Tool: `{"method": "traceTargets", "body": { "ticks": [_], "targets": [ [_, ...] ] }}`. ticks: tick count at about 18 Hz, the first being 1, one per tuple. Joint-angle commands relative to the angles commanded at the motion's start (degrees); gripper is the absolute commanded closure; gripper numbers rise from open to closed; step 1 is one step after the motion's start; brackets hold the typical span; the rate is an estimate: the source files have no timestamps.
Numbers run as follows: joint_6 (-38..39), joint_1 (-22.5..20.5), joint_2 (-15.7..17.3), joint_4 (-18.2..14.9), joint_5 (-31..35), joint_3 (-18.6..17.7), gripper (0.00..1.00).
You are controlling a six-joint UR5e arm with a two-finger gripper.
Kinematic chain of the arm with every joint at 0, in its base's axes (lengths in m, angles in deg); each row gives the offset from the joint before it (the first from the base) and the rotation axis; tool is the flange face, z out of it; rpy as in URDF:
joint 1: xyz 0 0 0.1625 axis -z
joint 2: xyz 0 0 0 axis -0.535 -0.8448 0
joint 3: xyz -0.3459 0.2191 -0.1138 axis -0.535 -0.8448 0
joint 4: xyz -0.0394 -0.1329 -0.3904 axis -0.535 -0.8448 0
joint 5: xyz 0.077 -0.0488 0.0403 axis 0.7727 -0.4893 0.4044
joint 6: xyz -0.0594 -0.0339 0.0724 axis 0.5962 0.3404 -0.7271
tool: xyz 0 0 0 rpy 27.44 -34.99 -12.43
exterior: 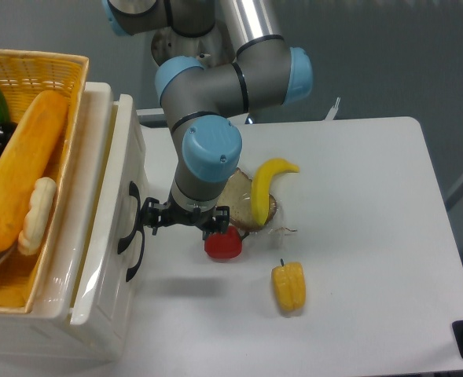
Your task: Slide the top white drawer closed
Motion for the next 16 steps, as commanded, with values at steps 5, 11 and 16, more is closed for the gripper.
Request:
{"method": "traceTargets", "body": {
  "ticks": [5,11,16],
  "targets": [
    [0.0,0.1,0.1,-0.1,0.0,0.0,0.00],
    [0.0,0.4,0.1,-0.1,0.0,0.0,0.00],
    [0.8,0.4,0.1,0.0,0.1,0.1,0.00]
  ]
}}
